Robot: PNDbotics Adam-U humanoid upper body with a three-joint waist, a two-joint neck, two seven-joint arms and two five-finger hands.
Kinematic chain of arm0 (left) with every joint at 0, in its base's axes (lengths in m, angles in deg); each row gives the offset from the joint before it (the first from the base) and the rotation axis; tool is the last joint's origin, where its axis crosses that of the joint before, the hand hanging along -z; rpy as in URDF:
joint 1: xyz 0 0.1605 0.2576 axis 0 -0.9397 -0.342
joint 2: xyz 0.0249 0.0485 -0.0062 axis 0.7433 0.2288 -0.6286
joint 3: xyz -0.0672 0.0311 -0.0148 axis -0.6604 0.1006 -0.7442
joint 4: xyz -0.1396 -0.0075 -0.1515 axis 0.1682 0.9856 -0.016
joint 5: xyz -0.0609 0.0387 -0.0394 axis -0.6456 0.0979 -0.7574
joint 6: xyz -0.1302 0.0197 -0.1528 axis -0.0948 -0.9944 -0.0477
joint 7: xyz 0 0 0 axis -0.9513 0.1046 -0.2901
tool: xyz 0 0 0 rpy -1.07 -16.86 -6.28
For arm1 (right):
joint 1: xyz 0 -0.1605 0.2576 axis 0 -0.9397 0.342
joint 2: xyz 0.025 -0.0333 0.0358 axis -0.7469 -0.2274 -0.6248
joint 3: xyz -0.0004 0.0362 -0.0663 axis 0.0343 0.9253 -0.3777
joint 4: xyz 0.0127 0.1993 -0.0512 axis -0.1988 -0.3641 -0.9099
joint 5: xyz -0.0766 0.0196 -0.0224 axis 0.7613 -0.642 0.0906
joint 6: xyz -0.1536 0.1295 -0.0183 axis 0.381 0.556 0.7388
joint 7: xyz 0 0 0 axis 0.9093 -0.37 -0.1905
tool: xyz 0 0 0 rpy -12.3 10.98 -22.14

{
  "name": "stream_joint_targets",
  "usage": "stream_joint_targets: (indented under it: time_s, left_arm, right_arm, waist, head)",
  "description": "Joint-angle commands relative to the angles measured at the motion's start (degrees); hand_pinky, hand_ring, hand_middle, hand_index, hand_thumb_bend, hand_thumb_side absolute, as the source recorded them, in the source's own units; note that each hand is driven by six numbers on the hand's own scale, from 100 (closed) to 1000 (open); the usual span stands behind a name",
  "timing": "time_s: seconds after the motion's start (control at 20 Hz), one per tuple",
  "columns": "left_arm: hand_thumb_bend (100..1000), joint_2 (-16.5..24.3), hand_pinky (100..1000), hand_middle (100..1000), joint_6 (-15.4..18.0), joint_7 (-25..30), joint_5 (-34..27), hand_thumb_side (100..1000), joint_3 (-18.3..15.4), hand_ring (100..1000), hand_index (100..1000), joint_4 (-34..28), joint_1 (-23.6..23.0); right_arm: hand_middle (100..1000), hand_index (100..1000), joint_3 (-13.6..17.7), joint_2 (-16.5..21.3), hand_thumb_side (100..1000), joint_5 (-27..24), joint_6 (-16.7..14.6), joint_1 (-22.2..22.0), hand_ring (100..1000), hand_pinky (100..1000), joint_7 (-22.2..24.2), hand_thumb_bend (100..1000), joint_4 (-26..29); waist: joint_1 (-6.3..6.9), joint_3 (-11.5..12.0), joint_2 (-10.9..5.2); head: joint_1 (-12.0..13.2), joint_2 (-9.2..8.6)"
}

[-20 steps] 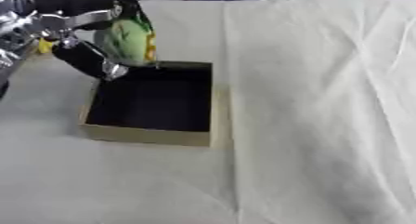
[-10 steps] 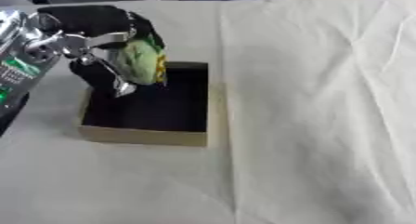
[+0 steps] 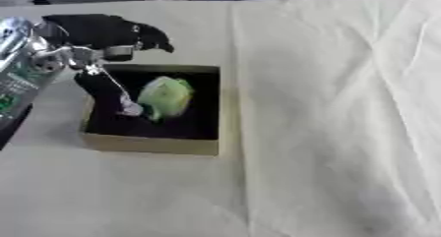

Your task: Pick up objects on the table and place them in the box.

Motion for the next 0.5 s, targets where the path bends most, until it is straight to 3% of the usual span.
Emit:
stream_joint_targets:
  time_s: [0.05,0.2,0.5]
  left_arm:
    - [561,0.6,880,969,0.9,-0.6,1.4,644,-1.1,985,996,-0.3,0.7]
    - [482,0.5,869,958,0.7,-1.1,1.0,573,-1.5,978,988,-0.4,0.6]
    - [311,1.6,841,914,-2.2,-3.4,-1.9,318,-4.6,954,960,-1.8,0.3]
  right_arm:
    - [529,775,0.3,0.7,879,-0.5,-0.1,0.7,924,795,0.0,100,1.1]
    - [529,775,0.4,0.8,880,-0.6,-0.1,0.6,925,796,0.0,100,1.0]
    - [528,776,0.6,1.2,881,-0.7,-0.1,0.6,926,797,0.0,100,0.7]
  waist:
    - [-0.12,0.0,-0.97]
    - [-0.13,0.1,-0.98]
    - [-0.12,0.3,-0.94]
  head:
    - [-0.1,0.28]
    - [-0.1,0.22]
    - [-0.2,0.29]
